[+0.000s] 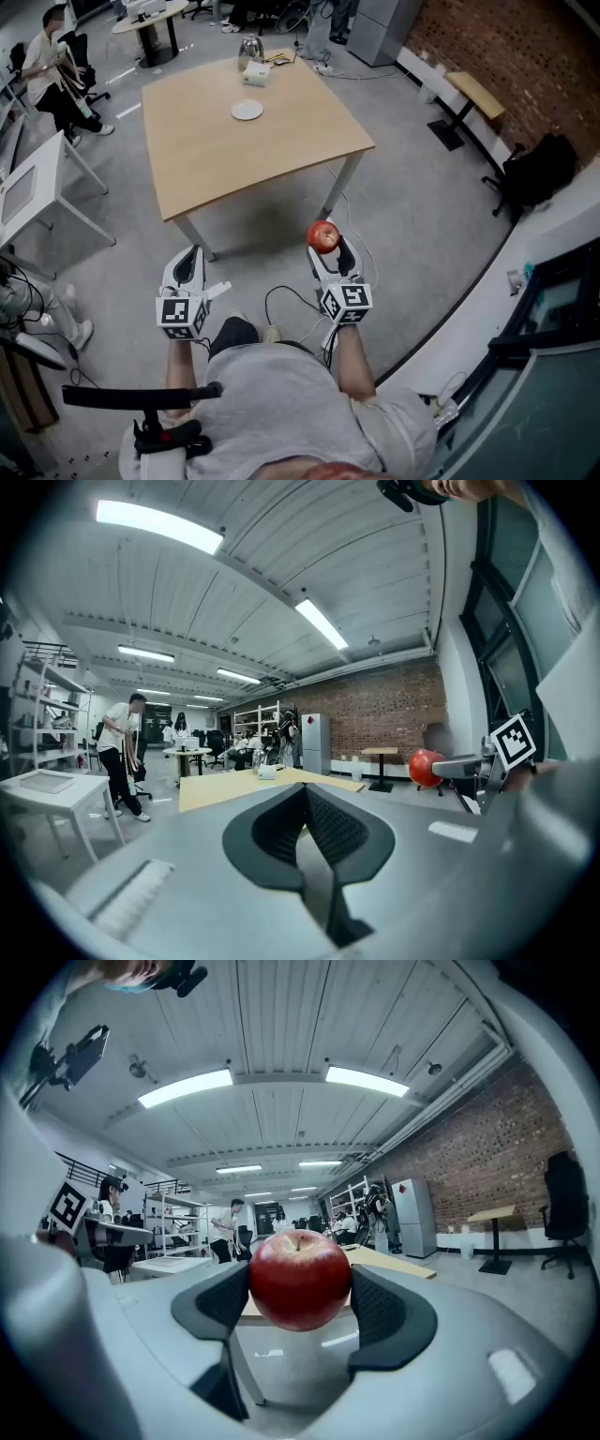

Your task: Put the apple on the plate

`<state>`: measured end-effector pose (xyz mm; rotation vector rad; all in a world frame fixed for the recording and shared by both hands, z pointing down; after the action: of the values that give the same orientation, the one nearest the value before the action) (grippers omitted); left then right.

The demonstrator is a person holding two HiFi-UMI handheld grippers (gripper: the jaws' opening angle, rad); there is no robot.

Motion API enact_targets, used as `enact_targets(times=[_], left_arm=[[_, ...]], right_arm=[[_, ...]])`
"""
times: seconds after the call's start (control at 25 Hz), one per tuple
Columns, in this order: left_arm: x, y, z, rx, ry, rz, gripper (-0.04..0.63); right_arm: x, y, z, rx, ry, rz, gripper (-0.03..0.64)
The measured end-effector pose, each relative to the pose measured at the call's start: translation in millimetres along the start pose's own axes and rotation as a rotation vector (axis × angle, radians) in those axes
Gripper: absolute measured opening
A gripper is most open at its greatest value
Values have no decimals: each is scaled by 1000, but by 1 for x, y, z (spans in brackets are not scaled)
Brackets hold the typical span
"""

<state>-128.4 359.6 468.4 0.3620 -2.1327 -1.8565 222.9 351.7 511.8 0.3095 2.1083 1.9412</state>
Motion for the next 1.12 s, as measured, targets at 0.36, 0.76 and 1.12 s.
enact_targets(times=[0.36, 0.76, 1.12], left_arm=[[-12, 5, -9, 7, 5, 5, 20], [0, 1, -60, 25, 36, 2, 20], [21, -11, -136, 36, 84, 2, 20]], right_arm=[[-15, 3, 4, 10, 1, -1, 344], [-31, 7, -31, 21, 13, -9, 344], [-47, -2, -92, 19, 18, 0, 344]])
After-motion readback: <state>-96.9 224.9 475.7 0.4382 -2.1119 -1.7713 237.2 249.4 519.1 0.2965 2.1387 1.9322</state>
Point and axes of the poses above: the fingertips, and each gripper's own axes: z backward along the fingers, x to its left, y out of its underside, the point moved 8 cm from there along z, backward along the fingers, and after that the axes turned 5 degrees about z, right-handed, at the moved point
